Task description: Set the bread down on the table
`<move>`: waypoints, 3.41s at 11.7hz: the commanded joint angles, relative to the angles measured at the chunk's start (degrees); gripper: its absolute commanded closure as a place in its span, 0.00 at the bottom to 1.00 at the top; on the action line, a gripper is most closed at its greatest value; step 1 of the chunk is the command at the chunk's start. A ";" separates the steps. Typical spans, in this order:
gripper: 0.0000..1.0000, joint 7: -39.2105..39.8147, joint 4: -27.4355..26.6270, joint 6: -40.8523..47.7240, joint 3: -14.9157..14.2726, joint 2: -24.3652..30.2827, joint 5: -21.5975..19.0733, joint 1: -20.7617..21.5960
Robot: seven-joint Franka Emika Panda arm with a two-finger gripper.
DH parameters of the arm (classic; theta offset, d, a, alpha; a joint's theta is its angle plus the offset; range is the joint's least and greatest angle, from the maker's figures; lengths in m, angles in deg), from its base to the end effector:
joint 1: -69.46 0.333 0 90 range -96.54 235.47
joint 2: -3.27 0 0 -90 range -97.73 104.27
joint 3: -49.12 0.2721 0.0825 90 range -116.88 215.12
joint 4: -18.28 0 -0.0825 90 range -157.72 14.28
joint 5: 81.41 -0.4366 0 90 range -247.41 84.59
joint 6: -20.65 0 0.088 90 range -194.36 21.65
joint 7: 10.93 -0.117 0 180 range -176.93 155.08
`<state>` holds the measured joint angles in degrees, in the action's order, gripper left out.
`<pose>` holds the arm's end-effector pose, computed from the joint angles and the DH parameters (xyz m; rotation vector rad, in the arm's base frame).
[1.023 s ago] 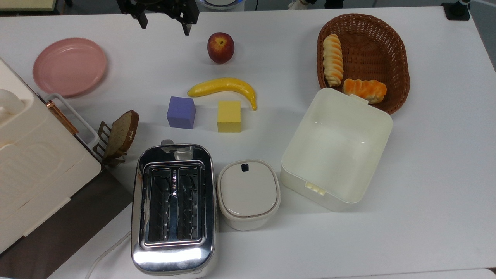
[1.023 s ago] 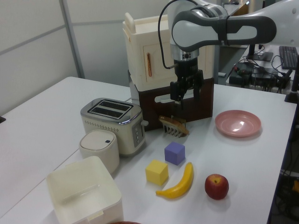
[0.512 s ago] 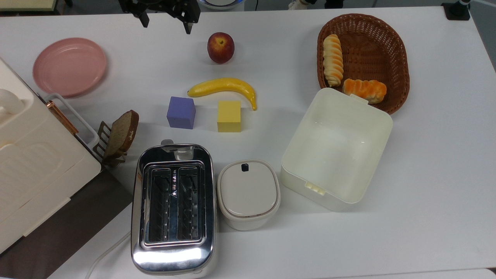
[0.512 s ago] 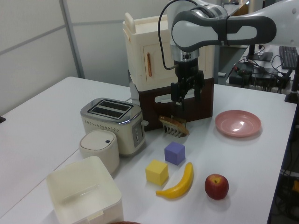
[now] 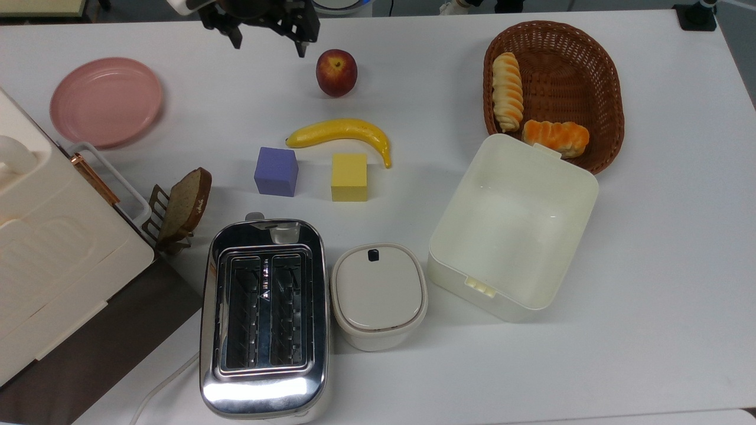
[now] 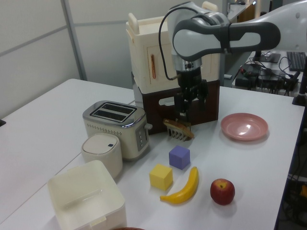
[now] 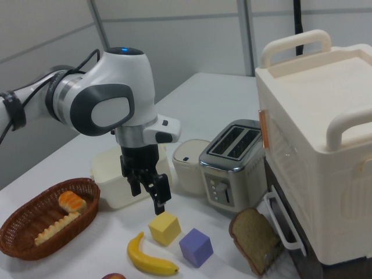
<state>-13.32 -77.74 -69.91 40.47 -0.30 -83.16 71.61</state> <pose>0.6086 -0.0642 0.4791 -3.0957 0.2456 0.2428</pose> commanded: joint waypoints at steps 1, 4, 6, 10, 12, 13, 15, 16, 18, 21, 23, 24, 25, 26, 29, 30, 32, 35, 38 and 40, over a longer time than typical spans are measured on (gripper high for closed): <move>0.00 1.25 -1.02 0.11 -0.14 0.84 -0.54 0.75; 0.00 1.25 -1.28 0.11 -0.14 0.67 -0.54 0.93; 0.00 1.25 -1.46 0.11 -0.14 0.75 -0.54 0.93; 0.00 1.25 -1.55 0.11 -0.14 0.75 -0.54 0.93; 0.00 1.25 -1.63 0.11 -0.14 0.75 -0.54 1.01; 0.00 1.25 -1.63 0.11 -0.14 0.75 -0.54 1.01; 0.00 1.25 -1.81 0.02 -0.14 0.84 -0.54 1.10; 0.00 1.25 -1.81 0.02 -0.14 0.84 -0.54 1.10; 0.00 0.99 -1.55 0.02 -0.05 1.02 -0.54 1.28; 0.00 0.37 -1.55 0.20 1.08 1.11 -0.80 6.36; 0.00 -4.70 -1.72 -1.02 1.00 0.32 -0.28 12.85; 0.00 -5.68 -1.98 -1.64 1.00 0.14 -0.27 15.49; 0.00 -6.74 -1.98 -1.47 1.00 -0.12 -0.27 18.56; 0.00 -8.40 -2.33 -1.64 1.00 -0.30 -0.27 21.46; 0.00 -16.56 -2.60 -4.96 1.00 -6.69 1.91 29.73; 0.00 -20.59 -2.51 -5.94 1.00 -9.24 3.58 33.15; 0.00 -24.22 -2.60 -6.30 1.00 -11.10 5.08 36.59; 0.00 -26.60 -2.69 -7.00 1.00 -12.86 5.17 39.85; 0.00 -29.85 -2.69 -7.62 1.00 -15.23 6.05 42.75; 0.00 -32.66 -2.69 -7.62 1.00 -16.64 6.67 44.16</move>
<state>-42.13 -80.22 -76.19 42.40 -15.45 -77.98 113.26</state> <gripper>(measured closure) 0.000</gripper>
